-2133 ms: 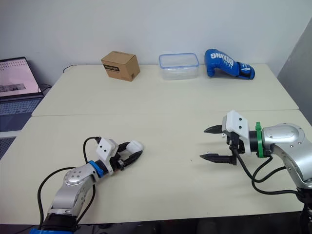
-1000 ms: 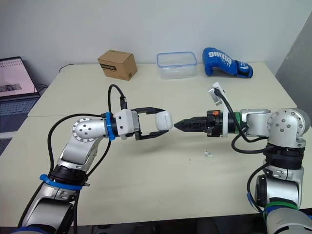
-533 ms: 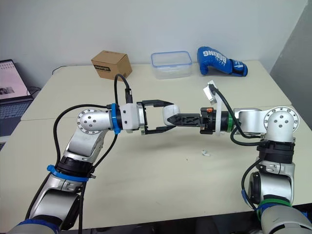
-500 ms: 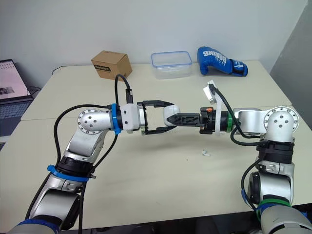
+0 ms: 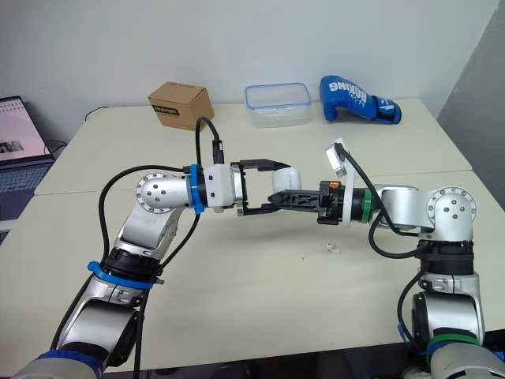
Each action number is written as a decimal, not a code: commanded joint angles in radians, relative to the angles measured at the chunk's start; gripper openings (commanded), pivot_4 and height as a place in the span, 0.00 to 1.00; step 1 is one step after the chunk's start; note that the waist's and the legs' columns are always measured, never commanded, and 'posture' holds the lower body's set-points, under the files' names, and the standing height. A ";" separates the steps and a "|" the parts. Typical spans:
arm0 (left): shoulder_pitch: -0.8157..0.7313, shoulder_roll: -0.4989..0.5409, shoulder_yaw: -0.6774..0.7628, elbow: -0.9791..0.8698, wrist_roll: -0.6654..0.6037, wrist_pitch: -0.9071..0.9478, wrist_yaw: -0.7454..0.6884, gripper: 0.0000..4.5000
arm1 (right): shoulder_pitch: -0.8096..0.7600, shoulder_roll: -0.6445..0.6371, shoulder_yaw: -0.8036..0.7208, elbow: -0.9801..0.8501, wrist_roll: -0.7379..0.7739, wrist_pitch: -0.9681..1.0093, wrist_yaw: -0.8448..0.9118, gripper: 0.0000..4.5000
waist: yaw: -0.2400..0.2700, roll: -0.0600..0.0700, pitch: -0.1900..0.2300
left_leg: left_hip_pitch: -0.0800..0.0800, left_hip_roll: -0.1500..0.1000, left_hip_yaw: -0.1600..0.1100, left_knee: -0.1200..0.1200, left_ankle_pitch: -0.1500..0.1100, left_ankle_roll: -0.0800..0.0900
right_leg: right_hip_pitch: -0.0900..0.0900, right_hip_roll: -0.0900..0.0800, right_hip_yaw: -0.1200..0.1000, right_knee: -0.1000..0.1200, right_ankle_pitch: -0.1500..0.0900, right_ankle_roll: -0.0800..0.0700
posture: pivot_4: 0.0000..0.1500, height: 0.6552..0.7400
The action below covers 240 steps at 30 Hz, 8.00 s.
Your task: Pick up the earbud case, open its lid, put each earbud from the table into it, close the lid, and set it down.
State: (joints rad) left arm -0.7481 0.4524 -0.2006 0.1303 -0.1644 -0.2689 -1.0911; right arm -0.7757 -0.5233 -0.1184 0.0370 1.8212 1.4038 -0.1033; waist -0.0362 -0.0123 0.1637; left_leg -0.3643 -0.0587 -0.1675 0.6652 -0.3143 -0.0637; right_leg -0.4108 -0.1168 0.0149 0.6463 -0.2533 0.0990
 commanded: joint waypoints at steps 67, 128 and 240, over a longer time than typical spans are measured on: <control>-0.143 0.301 -0.062 -0.114 -0.207 0.881 -0.263 0.99 | -0.220 -0.405 0.638 -0.394 -1.254 -0.475 1.092 0.18 | -0.020 0.001 0.001 | -0.001 0.000 -0.001 0.000 0.000 0.000 | -0.001 0.001 -0.001 0.000 -0.002 0.002 | 1.00 0.89; -0.145 0.149 -0.138 -0.123 -0.102 0.844 -0.257 0.17 | -0.371 -0.189 0.700 -0.304 -1.501 -0.267 1.209 0.18 | -0.020 0.001 0.001 | -0.001 0.000 -0.001 0.000 0.000 0.000 | -0.002 0.001 0.000 0.001 -0.001 0.002 | 1.00 0.89; 0.380 0.047 0.209 -0.422 -0.502 0.693 -0.057 0.17 | -0.102 -0.022 0.215 -0.179 -1.146 -0.442 1.033 0.70 | 0.003 0.001 0.001 | -0.001 -0.001 0.000 0.001 0.000 0.000 | -0.002 0.000 0.001 0.001 -0.001 0.001 | 1.00 0.89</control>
State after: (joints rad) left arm -0.3649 0.4925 0.0007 -0.2330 -0.6303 0.4334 -1.1365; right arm -0.8553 -0.5295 0.1300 -0.1323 0.6719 0.9697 0.9245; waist -0.0333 -0.0118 0.1647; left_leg -0.3649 -0.0591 -0.1676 0.6657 -0.3143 -0.0641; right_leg -0.4126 -0.1171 0.0156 0.6477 -0.2541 0.1002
